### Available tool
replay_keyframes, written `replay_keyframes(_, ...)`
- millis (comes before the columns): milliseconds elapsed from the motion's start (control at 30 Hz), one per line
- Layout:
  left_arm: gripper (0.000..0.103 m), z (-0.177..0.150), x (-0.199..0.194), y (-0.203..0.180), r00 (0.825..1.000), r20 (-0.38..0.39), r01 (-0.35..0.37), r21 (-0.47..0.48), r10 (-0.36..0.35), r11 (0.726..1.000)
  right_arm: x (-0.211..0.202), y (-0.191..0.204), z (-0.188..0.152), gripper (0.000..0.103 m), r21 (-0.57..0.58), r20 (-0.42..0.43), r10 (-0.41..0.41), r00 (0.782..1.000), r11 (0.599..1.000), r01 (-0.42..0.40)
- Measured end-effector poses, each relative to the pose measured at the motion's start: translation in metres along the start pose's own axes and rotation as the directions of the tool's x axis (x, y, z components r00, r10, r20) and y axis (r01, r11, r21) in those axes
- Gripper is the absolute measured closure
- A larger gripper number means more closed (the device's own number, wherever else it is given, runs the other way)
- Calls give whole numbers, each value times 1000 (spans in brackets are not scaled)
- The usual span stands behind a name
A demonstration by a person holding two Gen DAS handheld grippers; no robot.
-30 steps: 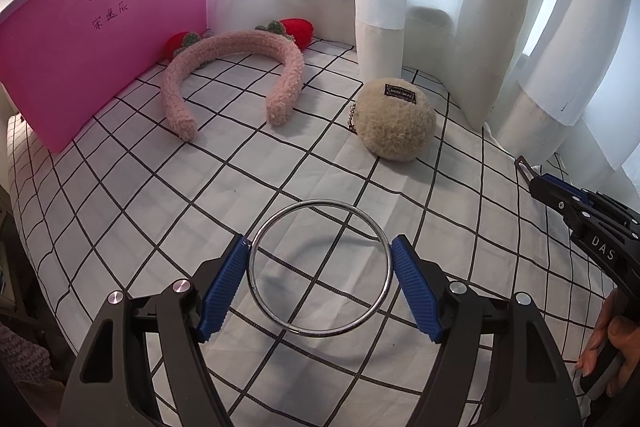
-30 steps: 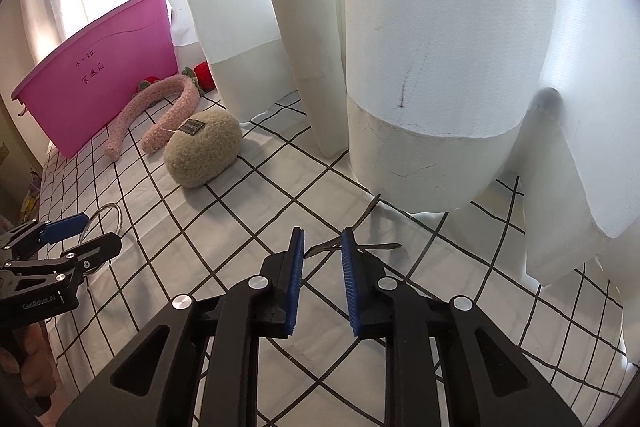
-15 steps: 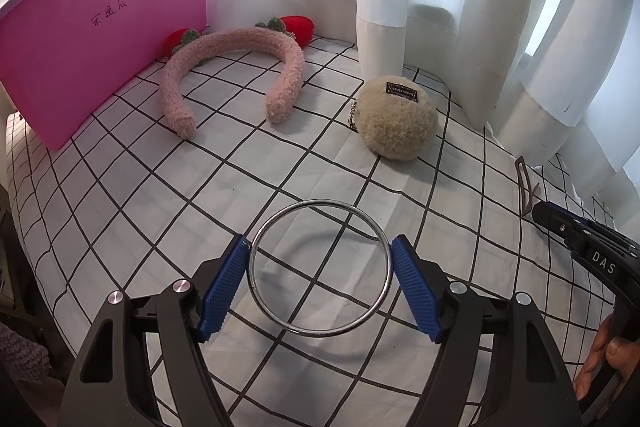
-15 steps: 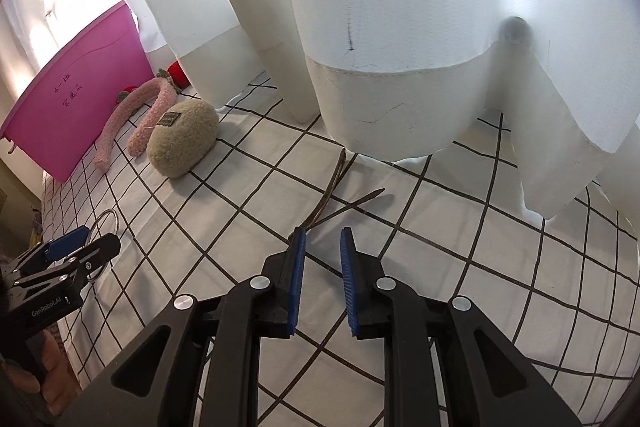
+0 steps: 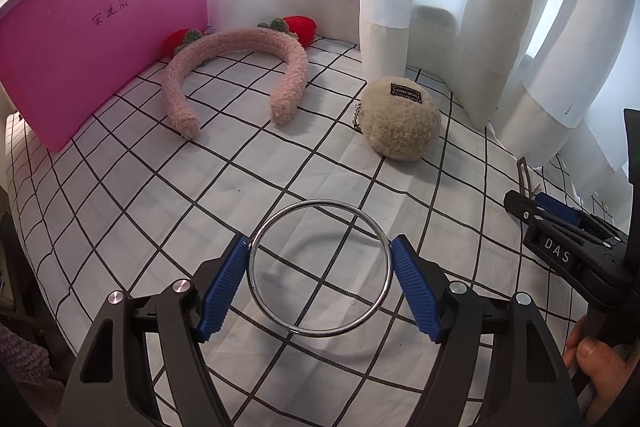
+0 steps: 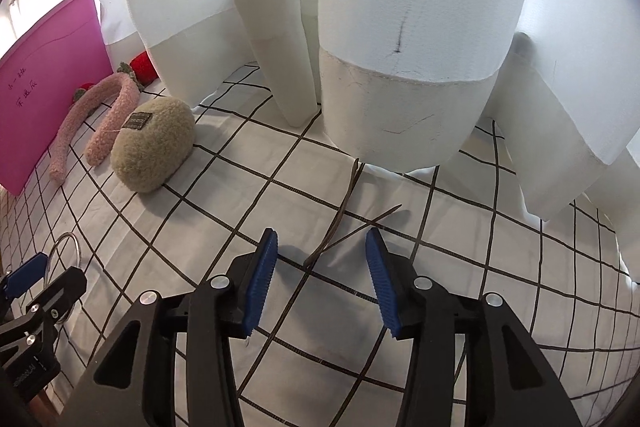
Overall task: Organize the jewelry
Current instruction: 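Grasp the brown hair pin with the right tool while the left tool holds the ring, then carry the silver ring and hair pin in both tools over the pink tub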
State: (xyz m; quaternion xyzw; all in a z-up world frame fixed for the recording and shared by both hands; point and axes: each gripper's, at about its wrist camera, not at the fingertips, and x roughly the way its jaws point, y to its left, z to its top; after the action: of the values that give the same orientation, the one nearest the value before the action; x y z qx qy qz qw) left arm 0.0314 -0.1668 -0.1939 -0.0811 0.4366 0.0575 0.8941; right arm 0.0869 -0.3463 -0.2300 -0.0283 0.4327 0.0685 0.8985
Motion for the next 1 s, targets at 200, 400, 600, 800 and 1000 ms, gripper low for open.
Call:
replay_keyframes(200, 32, -1, 1, 7, 1000, -7, 3, -18, -3, 1000, -1, -6, -3, 96, -12, 22, 10, 1000, 1000, -10)
replay_keyframes(400, 32, 0, -3, 9, 1000, 2, 9, -16, -9, 1000, -9, -16, -8, 99, -16, 35, 71, 997, 997, -70)
replay_keyframes(600, 32, 4, -13, 12, 1000, 18, 7, -20, -6, 1000, -29, -14, -10, 99, -41, 47, 139, 989, 990, -138)
replay_keyframes(800, 32, 12, -35, 17, 999, 36, 5, -27, -4, 1000, -62, -11, -3, 99, -46, 60, 212, 975, 977, -210)
replay_keyframes(1000, 32, 30, -76, 25, 998, 70, -4, -43, 7, 999, -101, -1, 17, 99, -84, 80, 273, 959, 960, -266)
